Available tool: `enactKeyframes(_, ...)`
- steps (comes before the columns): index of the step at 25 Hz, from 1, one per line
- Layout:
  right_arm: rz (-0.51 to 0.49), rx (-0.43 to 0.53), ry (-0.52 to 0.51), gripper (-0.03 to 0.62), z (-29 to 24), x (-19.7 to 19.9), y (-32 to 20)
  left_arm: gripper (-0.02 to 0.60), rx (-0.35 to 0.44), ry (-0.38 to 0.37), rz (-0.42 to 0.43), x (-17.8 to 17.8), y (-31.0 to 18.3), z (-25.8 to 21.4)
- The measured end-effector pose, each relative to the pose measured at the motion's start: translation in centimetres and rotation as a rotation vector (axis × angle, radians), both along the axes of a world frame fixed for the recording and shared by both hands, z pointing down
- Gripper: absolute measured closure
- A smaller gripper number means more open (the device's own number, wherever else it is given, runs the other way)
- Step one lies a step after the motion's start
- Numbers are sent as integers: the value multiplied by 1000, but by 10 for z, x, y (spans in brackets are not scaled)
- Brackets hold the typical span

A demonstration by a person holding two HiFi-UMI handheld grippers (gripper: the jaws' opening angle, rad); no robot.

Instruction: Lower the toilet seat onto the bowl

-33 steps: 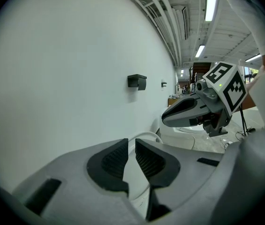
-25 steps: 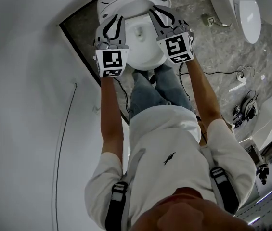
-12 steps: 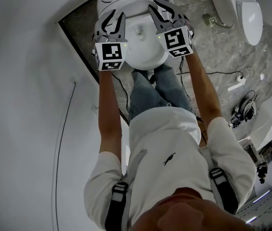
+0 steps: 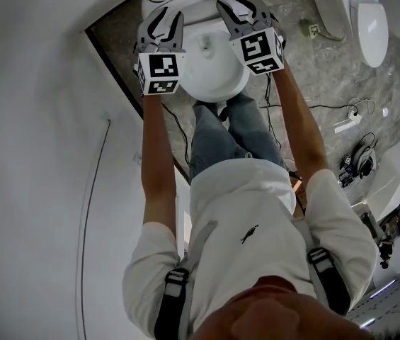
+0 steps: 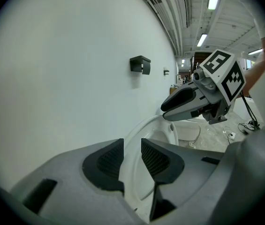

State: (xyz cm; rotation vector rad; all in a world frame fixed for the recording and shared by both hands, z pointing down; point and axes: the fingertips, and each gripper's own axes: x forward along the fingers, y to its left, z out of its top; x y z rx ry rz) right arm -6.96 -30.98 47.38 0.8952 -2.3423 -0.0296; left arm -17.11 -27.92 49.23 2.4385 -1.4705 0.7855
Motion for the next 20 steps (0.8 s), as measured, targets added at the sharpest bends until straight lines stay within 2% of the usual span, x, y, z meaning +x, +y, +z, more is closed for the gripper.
enactKeyframes(8,-7,-2,35,444,16,-3,-12,459,-1,-17,-8,-6,-9,8)
enactKeyframes(18,14,-3,32,445,18,-3,-13,448,-17,-36,-42,-9,-13,18)
enactKeyframes(20,23,2,30,470,18,-1,-10,448,-19,-46,-50,-10,-13,20)
